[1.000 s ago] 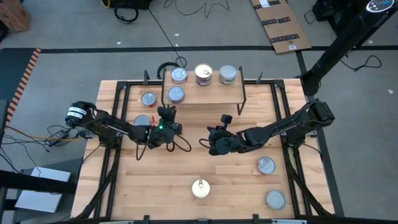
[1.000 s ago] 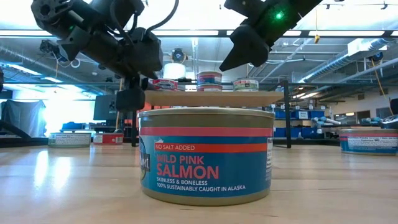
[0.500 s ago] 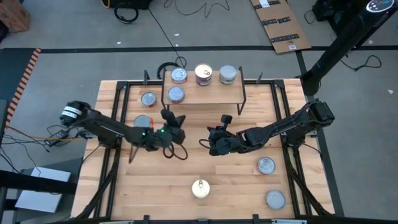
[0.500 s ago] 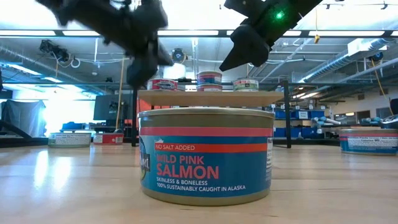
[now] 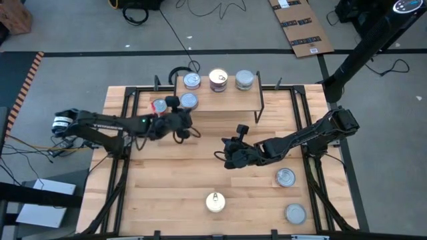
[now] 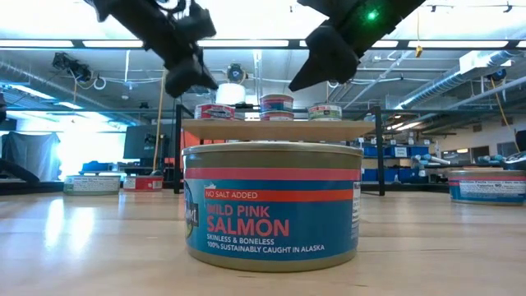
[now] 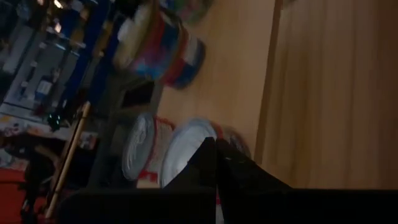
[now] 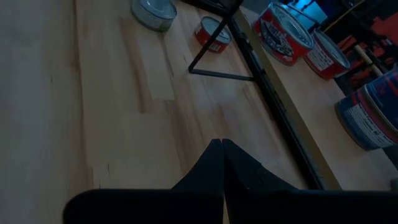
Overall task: Stack canned seafood by type on shelf
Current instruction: Stack the red tuna can on top of the red tuna can on the shelf
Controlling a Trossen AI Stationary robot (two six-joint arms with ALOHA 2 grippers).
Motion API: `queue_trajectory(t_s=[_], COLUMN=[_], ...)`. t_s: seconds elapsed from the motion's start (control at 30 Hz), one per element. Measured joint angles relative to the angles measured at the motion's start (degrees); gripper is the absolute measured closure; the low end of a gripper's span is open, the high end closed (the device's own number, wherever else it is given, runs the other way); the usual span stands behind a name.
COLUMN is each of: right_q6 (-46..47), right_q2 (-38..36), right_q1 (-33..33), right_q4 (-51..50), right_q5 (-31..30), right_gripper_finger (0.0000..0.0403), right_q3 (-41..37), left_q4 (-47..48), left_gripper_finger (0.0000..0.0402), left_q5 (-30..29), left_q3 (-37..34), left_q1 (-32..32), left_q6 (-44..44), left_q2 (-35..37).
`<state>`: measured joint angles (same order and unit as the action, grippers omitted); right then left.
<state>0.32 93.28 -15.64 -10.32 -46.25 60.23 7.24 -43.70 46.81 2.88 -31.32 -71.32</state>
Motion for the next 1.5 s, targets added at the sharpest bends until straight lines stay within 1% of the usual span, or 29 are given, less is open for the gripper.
queue_trajectory(t_s=[0.13, 0.17, 0.23, 0.3, 0.4, 0.5, 0.6, 0.73, 0.83, 0.93, 1.07, 1.27, 1.5], right_q6=[0.15, 0.44, 0.51, -0.97, -7.51, -12.49, -15.7, -19.67, -21.73, -22.63, -25.63, -34.79, -42.01], right_q2=[-0.01, -0.01, 0.42, 1.7, 4.83, 7.64, 8.9, 8.95, 8.8, 8.8, 8.8, 8.8, 10.08], right_q1=[0.02, 0.06, 0.96, 2.01, 4.06, 6.29, 8.01, 10.15, 11.69, 13.12, 14.26, 15.45, 16.55], right_q4=[0.97, 1.71, 4.26, 8.97, 14.55, 17.08, 19.44, 24.61, 25.14, 25.21, 25.26, 25.25, 22.87], right_q5=[0.87, 3.03, 9.51, 13.04, 13.08, 12.69, 10.48, 8.84, 9.3, 12.21, 13.27, 13.3, 13.61], right_gripper_finger=[0.04, 0.0399, 0.0394, 0.0384, 0.0356, 0.032, 0.0286, 0.0258, 0.0251, 0.025, 0.0249, 0.024, 0.0208], right_q3=[0.0, 0.0, 0.0, 0.04, 0.04, 0.89, 2.21, 2.89, 3.92, 4.46, 4.61, 4.62, 7.87], left_q4=[1.92, 2.43, 2.66, 3.24, 3.63, 3.64, -0.57, -3.1, -0.06, 2.21, 3.18, 2.82, 2.54], left_gripper_finger=[0.04, 0.04, 0.04, 0.04, 0.04, 0.0401, 0.0401, 0.0401, 0.0401, 0.0401, 0.0401, 0.0401, 0.0401], left_q5=[1.36, 1.56, 2.09, 2.19, 2.08, 1.55, -0.01, 0.83, 2.17, 4.4, 4.78, 8.69, 9.76], left_q3=[-0.02, -0.02, -0.02, -0.04, -0.04, -0.04, -0.05, 0.09, -0.02, 0.06, 0.11, 0.14, 0.15], left_q1=[1.68, 1.68, 1.62, 1.57, 1.51, 0.93, 1.02, 5.19, 8.21, 9.63, 9.42, 9.02, 9.02], left_q6=[0.0, 0.04, 0.05, 0.15, 1.44, 2.15, 3.04, 2.84, 2.59, 2.99, 3.03, 3.33, 3.36], left_q2=[-1.59, -1.94, -2.35, -2.35, -2.33, -2.24, -2.02, -1.16, -1.52, -1.98, -1.96, -1.92, -1.96])
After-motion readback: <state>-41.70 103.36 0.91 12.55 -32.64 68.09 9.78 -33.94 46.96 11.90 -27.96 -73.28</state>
